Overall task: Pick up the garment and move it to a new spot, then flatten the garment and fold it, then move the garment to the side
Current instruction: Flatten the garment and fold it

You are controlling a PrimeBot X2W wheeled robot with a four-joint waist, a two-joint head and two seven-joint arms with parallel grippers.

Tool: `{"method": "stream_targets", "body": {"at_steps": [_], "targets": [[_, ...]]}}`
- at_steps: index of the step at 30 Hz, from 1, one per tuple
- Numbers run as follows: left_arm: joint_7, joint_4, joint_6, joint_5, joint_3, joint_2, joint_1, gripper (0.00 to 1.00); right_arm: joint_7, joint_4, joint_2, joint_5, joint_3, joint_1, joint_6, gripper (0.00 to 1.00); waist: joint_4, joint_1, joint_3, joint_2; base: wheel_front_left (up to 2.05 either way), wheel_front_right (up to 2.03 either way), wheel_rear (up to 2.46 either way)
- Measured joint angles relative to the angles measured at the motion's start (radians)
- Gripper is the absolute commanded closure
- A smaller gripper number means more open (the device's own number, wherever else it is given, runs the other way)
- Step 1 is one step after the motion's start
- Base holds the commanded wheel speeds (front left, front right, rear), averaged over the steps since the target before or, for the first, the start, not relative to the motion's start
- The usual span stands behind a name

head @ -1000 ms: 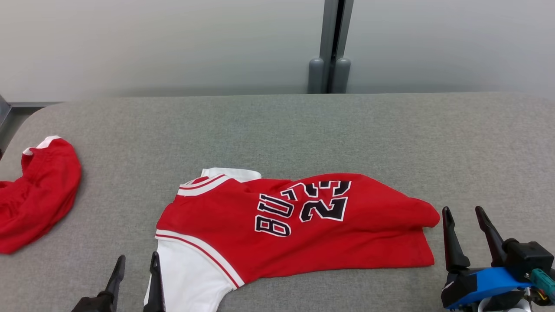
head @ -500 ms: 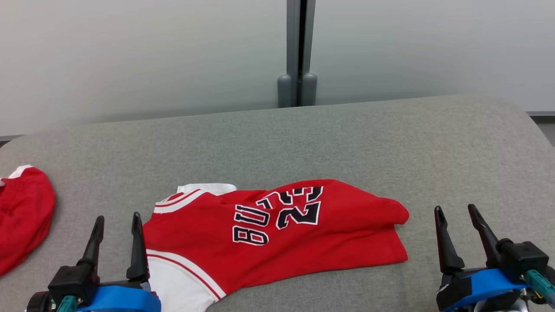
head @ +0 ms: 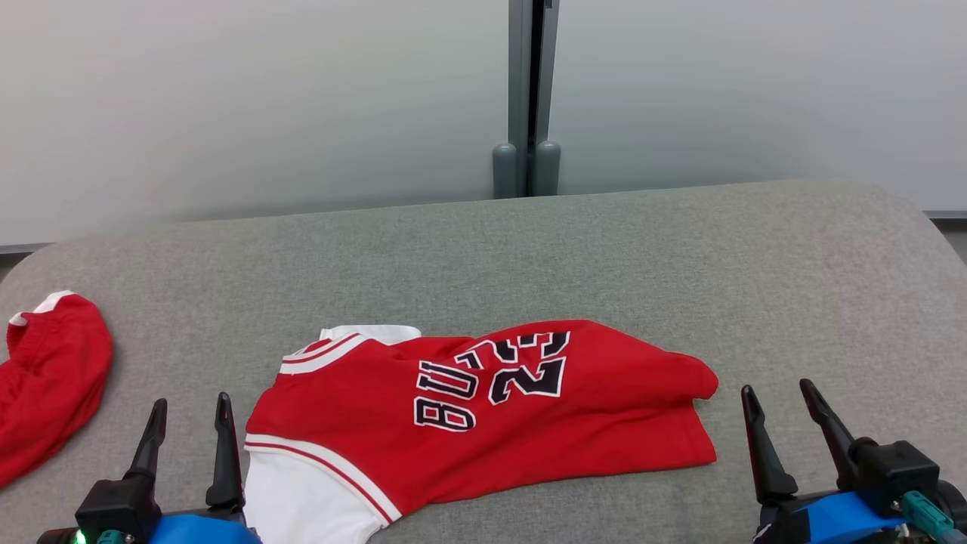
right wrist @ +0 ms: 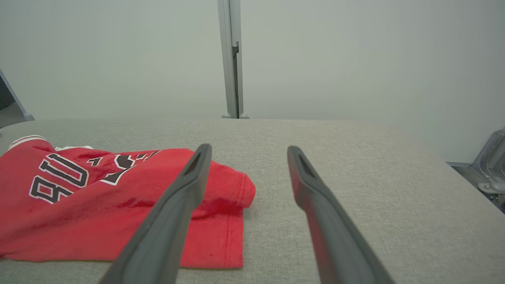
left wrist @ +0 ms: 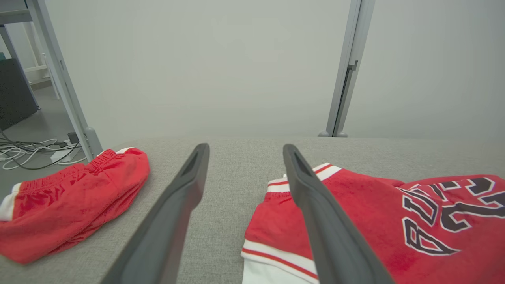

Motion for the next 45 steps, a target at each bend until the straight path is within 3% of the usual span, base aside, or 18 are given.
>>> {"method": "stream_targets", "body": {"at_steps": [20, 45], "targets": [[0.005, 0.076, -0.025, 0.014, -0.034, -0.028, -0.001, 0.0, 0.02, 0.044, 0.0, 0.004, -0.004, 0.016, 0.0, 0.0, 0.044, 0.0, -0.003, 0.0, 0.0, 0.0, 0.0], [0.008, 0.403, -0.121, -0.037, -0.111, -0.105, 0.003, 0.0, -0.097, 0.56, 0.0, 0.01, -0.022, -0.161, 0.0, 0.0, 0.101, 0.0, 0.072, 0.0, 0.0, 0.0, 0.0]]}}
